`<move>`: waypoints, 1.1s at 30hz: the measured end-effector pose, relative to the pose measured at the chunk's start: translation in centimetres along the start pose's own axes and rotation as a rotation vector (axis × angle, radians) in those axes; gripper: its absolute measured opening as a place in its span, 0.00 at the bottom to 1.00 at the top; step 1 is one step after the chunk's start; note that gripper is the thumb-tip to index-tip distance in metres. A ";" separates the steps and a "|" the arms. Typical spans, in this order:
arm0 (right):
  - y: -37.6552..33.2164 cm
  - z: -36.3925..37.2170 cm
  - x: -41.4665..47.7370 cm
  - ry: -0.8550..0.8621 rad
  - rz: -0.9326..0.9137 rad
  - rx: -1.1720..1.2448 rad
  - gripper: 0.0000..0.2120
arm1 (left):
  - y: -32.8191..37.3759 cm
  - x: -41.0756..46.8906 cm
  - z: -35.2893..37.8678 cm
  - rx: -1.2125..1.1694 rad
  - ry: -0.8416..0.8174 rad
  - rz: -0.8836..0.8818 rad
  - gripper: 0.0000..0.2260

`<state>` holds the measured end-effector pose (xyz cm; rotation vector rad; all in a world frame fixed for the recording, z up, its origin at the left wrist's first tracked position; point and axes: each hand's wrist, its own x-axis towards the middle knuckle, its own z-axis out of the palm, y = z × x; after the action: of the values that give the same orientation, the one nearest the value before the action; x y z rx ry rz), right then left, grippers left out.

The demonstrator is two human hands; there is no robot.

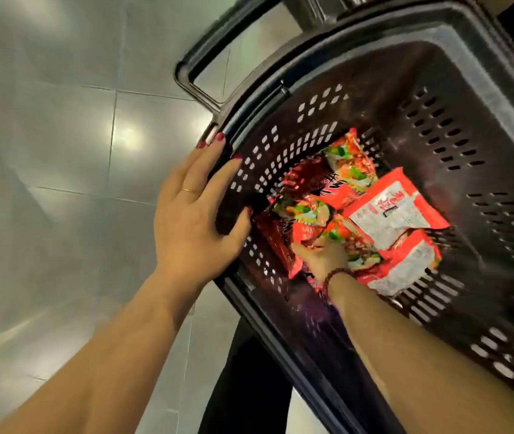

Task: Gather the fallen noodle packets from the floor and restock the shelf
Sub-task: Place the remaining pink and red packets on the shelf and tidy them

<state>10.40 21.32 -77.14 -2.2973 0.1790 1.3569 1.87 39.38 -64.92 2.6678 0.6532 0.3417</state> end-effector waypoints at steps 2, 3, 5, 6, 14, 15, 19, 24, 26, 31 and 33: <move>-0.3 0.9 0.6 0.028 0.060 0.043 0.21 | 0.0 0.0 0.0 -0.007 0.013 -0.001 0.23; -0.5 1.2 0.8 0.038 0.069 0.044 0.21 | 0.1 0.1 0.0 -0.012 0.015 -0.002 0.23; -0.7 1.8 1.2 0.087 0.041 0.036 0.19 | 0.1 0.2 0.0 -0.019 0.018 -0.001 0.23; -0.9 1.7 1.1 0.121 0.006 0.042 0.19 | 0.2 0.2 -0.1 -0.019 0.017 -0.001 0.23; -0.4 -5.1 -1.6 0.078 -0.258 0.095 0.11 | 0.2 0.0 -0.4 0.022 -0.078 -0.025 0.26; -0.5 -6.7 -2.2 0.036 -0.276 0.112 0.11 | 0.4 0.1 -0.6 0.047 -0.116 -0.022 0.27; -1.5 -12.9 -4.8 -0.177 -0.452 0.023 0.22 | 1.7 1.1 -1.2 0.061 -0.268 0.184 0.33; -3.8 -17.8 -6.5 -0.453 -0.570 -0.227 0.21 | 6.1 3.9 0.3 -0.104 -0.512 0.544 0.42; -4.5 -18.3 -6.5 -0.478 -0.673 -0.345 0.21 | 7.8 4.8 1.8 -0.045 -0.615 0.651 0.42; -4.2 -18.5 -5.8 -0.432 -0.658 -0.209 0.13 | 9.7 5.3 4.3 0.235 -0.934 0.486 0.31; -3.4 -18.4 -5.2 -0.352 -0.543 0.001 0.17 | 9.1 5.1 4.8 0.141 -0.950 0.283 0.29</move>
<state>23.50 15.36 -64.13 -1.8643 -0.5173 1.4170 11.39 32.98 -64.82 2.6165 -0.0038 -0.8876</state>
